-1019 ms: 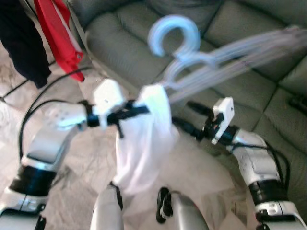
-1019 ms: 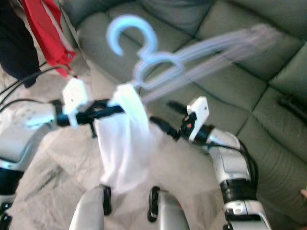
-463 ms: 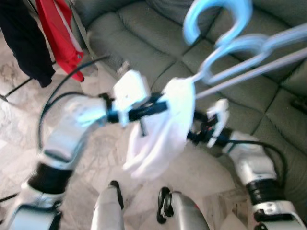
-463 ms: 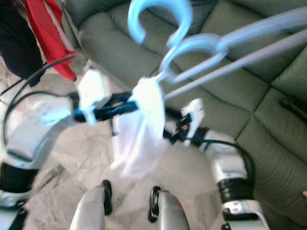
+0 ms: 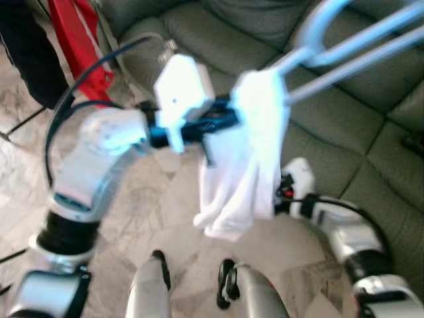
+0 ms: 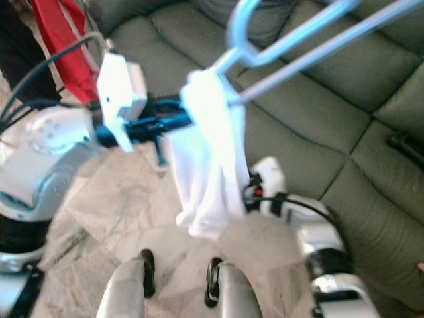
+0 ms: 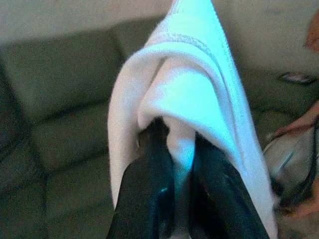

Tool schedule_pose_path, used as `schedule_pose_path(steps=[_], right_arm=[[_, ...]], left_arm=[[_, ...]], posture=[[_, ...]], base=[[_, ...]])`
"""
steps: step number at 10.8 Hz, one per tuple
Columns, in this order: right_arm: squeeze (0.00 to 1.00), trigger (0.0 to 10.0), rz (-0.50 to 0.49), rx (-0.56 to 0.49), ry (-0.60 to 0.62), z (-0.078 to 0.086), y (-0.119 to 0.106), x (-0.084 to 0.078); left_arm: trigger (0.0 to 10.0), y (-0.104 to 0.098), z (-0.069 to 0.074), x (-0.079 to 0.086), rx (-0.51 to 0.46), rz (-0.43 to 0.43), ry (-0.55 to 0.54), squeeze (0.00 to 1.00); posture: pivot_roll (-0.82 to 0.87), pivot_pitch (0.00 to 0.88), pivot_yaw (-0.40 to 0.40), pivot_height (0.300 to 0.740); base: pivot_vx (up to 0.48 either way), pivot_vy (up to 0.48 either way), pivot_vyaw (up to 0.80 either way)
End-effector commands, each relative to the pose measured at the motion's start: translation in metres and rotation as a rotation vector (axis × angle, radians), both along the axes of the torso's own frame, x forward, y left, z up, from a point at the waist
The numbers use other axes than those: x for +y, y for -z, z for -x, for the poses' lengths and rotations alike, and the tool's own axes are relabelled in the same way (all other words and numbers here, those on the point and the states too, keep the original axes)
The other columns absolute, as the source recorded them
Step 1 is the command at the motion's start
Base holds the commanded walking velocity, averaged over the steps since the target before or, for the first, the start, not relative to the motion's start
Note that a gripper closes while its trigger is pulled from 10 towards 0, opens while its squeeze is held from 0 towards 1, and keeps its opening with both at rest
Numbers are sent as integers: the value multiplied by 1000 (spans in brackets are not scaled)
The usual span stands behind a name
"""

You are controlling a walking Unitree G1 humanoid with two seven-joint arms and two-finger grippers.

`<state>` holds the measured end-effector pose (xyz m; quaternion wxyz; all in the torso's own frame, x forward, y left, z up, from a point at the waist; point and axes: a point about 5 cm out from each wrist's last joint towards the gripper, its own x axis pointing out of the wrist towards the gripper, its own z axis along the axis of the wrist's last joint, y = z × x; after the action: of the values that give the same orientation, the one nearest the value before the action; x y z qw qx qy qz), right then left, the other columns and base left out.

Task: Hang hanger

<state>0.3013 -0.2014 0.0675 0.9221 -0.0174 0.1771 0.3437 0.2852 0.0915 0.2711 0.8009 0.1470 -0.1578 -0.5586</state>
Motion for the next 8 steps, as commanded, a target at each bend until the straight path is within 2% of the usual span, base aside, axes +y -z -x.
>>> schedule_pose_path(steps=[1,2,4,5,6,7,8], right_arm=[[0,0,80,69,155,16,15,-42],[0,0,122,60,248,21,11,-68],[0,0,242,-77,606,8,-22,-124],[0,0,221,-160,772,-1,-43,-140],[0,0,119,-309,1007,-15,-86,-160],[0,0,92,-349,1044,-20,-98,-162],[0,0,50,-461,1057,-34,-128,-157]], left_arm=[[0,-4,-5,23,-31,16,-80,0],[0,4,-12,40,-6,-12,-149,0],[0,32,-22,78,114,-45,-255,0],[0,41,-20,86,174,-55,-246,0],[0,59,-7,96,338,-37,-172,0],[0,65,-2,97,392,-20,-142,0],[0,94,26,99,574,-88,6,0]], posture=[[73,267,-54,740],[59,270,-52,740],[43,270,-50,740],[32,267,-52,740],[36,267,-57,740],[38,266,-61,740],[41,266,-69,740]], base=[[0,0,0],[0,0,0],[0,0,0],[0,0,0],[0,0,0],[0,0,0],[0,0,0]])
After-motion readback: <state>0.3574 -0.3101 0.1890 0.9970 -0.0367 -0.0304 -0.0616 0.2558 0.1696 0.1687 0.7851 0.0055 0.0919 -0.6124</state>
